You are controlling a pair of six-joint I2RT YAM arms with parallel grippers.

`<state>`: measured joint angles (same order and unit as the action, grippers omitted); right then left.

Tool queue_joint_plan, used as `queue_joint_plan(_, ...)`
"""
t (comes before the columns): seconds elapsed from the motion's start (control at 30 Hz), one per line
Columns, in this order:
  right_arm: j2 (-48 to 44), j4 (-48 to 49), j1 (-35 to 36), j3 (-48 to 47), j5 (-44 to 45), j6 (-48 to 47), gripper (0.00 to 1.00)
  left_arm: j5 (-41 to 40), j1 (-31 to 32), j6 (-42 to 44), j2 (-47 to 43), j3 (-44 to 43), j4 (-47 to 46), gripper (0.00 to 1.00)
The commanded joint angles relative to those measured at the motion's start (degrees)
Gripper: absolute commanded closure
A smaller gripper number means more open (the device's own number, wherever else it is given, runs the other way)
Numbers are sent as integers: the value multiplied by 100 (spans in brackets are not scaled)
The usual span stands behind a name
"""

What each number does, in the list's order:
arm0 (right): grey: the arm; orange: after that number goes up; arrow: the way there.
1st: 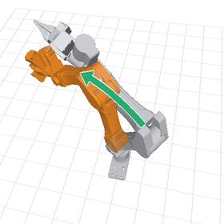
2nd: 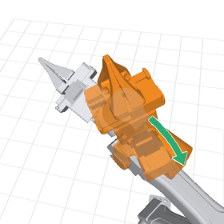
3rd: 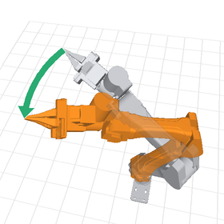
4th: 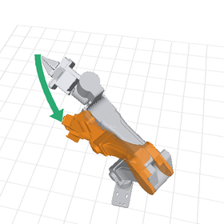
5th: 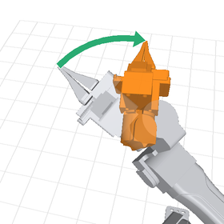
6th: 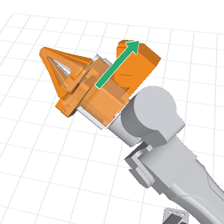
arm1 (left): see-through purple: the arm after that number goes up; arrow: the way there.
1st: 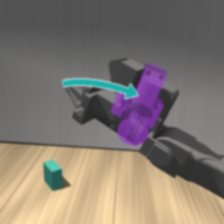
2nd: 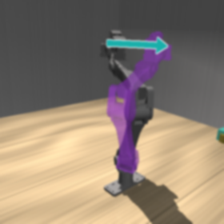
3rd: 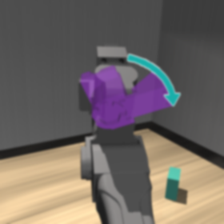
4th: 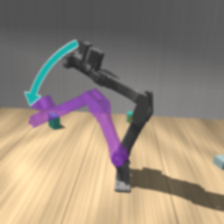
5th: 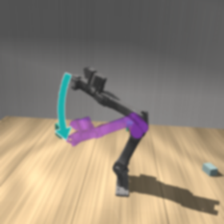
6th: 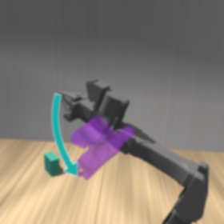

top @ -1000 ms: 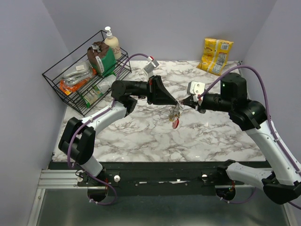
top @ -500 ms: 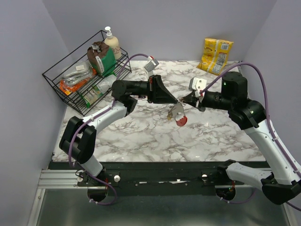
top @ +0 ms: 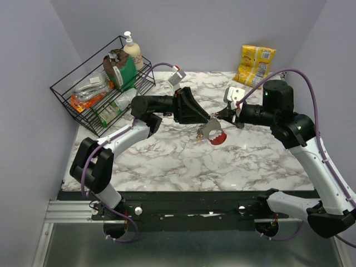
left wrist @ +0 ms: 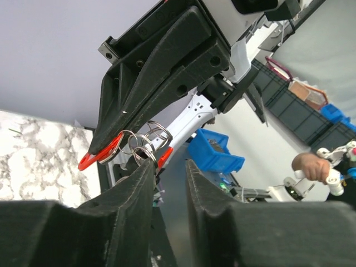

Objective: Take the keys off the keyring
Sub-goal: Remove the key from the keyring.

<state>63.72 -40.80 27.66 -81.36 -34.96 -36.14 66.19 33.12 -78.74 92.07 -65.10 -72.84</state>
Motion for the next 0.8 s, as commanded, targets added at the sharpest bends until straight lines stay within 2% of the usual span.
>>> queue_joint_plan(0.0,-18,-200,-208,-249,710,-323,99,482,19,218,-190,-46,-135,53)
queue_joint_plan(0.13,-62,-402,-200,-257,832,-569,99,412,1,638,-155,-204,541,49)
queue_joint_plan(0.47,-88,-631,-41,-222,1325,-1000,99,315,-8,1940,4,-846,3114,49)
queue_joint_plan(0.67,-27,-693,11,-591,1475,-1071,99,236,-16,2977,153,-1066,4529,48)
queue_joint_plan(0.77,-9,-754,11,-802,1404,-1053,99,183,-8,3312,232,-1198,4874,48)
